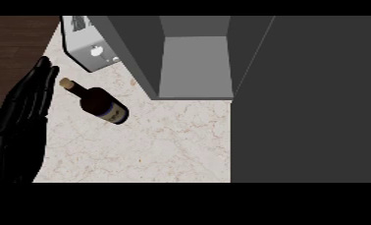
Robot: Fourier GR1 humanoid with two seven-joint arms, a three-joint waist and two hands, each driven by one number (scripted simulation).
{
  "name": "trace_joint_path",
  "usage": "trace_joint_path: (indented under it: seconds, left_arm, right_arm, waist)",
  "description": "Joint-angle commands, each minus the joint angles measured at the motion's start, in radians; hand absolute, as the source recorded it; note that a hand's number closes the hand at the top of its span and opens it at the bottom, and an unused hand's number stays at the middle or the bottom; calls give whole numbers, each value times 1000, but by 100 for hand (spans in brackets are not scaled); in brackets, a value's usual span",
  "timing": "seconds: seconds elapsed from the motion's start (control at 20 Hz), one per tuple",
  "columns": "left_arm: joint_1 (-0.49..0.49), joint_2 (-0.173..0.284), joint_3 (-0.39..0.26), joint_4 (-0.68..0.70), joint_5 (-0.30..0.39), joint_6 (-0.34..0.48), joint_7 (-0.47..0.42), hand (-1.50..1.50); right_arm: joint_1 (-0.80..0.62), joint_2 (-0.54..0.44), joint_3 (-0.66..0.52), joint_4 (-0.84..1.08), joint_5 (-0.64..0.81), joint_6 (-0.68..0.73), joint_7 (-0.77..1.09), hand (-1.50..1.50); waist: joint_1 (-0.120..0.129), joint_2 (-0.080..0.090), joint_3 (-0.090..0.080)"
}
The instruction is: Pick up the wine, place it into the cabinet and close the cabinet
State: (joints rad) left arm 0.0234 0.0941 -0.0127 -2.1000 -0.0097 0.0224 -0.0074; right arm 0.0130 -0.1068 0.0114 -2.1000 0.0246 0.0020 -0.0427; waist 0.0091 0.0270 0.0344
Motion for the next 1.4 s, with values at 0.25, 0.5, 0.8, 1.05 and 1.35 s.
trace_joint_path:
  seconds: [0.25,0.5,0.8,1.05,1.35]
  left_arm:
    - [-19,186,187,68,302,-282,-73,-150]
    - [5,118,167,-5,501,-217,175,-150]
    - [-27,107,150,-84,510,-137,280,-150]
    - [28,128,204,-199,572,-136,348,-150]
    - [-110,164,174,-185,543,-20,491,-150]
  right_arm:
    - [125,28,62,-134,-26,18,65,-150]
    - [169,-14,154,-241,-115,120,176,-150]
    - [-59,-48,87,-401,-191,32,553,-150]
    - [-116,-57,122,-508,-149,-18,710,-150]
    - [-211,-84,49,-523,-224,-24,799,-150]
  waist:
    - [-13,-29,-35]
    - [-10,-30,-34]
    - [-6,-28,-35]
    - [-5,-30,-35]
    - [-16,-29,-34]
